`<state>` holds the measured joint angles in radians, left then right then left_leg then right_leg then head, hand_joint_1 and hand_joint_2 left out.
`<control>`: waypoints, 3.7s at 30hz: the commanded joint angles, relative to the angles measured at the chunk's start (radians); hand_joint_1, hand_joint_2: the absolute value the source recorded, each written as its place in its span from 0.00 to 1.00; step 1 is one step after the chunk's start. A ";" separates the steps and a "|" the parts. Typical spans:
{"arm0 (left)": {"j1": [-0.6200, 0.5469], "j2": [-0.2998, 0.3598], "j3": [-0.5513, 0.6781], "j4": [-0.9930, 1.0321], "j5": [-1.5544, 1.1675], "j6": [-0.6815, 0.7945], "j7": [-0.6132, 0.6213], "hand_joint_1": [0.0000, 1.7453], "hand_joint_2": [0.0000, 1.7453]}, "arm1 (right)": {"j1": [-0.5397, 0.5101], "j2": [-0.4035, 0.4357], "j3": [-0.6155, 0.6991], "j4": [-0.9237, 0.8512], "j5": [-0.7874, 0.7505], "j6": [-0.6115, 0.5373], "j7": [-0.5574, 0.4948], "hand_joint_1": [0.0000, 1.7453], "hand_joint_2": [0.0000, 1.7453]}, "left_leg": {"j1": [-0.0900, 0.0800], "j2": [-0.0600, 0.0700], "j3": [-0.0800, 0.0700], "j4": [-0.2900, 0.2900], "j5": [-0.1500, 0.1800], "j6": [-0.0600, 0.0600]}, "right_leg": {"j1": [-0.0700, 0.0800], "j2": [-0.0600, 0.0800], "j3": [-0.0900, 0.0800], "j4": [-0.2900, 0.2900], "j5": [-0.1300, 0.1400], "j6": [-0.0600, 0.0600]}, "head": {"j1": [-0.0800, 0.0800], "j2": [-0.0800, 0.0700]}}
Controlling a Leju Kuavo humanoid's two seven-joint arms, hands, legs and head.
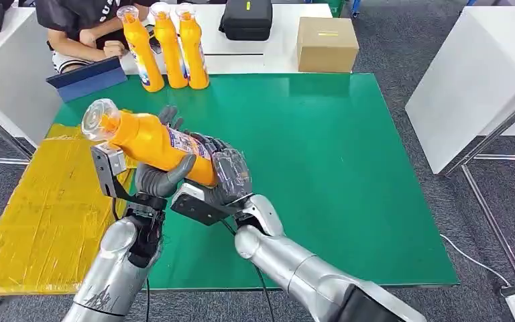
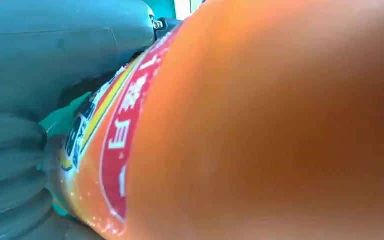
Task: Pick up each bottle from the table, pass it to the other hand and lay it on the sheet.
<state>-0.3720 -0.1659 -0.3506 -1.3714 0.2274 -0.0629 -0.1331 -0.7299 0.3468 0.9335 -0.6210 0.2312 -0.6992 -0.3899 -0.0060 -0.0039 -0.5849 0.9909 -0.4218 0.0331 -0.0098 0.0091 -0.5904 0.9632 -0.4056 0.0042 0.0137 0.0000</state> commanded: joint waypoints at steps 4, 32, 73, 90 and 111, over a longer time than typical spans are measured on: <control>-0.077 -0.001 -0.032 0.020 0.001 0.000 0.006 0.00 1.00 | -0.011 0.002 0.172 0.042 -0.033 0.009 -0.015 1.00 1.00 | 0.001 -0.002 0.002 0.001 -0.001 -0.002 | 0.001 -0.003 0.003 0.000 -0.002 -0.001 | 0.000 0.000; -0.067 -0.008 0.044 -0.059 -0.019 0.069 -0.030 1.00 1.00 | -0.021 0.002 0.238 0.087 -0.148 0.001 -0.029 1.00 1.00 | 0.001 -0.004 0.003 0.001 -0.002 -0.003 | 0.001 -0.005 0.005 0.000 -0.003 -0.001 | 0.000 0.000; 0.012 0.010 0.178 -0.160 -0.082 0.149 -0.090 1.00 1.00 | 0.202 -0.030 -0.194 -0.218 0.003 0.124 -0.182 0.00 1.00 | 0.001 -0.002 0.001 0.000 -0.001 -0.002 | 0.001 -0.003 0.002 0.000 -0.001 -0.001 | 0.001 0.000; 0.006 0.073 0.234 -0.155 -0.671 0.461 -0.160 1.00 1.00 | 0.548 -0.280 -0.342 -0.928 0.103 0.159 -0.111 0.00 1.00 | 0.000 -0.003 0.001 0.000 0.000 -0.001 | 0.000 -0.004 0.002 -0.001 -0.001 0.000 | 0.000 0.000; 0.006 0.069 0.231 -0.155 -0.674 0.462 -0.161 1.00 1.00 | 0.540 -0.263 -0.341 -0.906 0.105 0.161 -0.113 0.00 1.00 | 0.002 -0.001 0.003 0.000 -0.001 -0.002 | 0.000 -0.002 0.003 -0.001 -0.001 -0.001 | 0.000 0.000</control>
<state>-0.3162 -0.1221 -0.1331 -1.5782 -0.4475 0.3998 -0.2934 -0.1780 0.1060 0.6111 -1.5332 0.3384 -0.5386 -0.5058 -0.0047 -0.0043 -0.5846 0.9907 -0.4223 0.0330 -0.0101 0.0088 -0.5904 0.9627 -0.4057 0.0041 0.0141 0.0000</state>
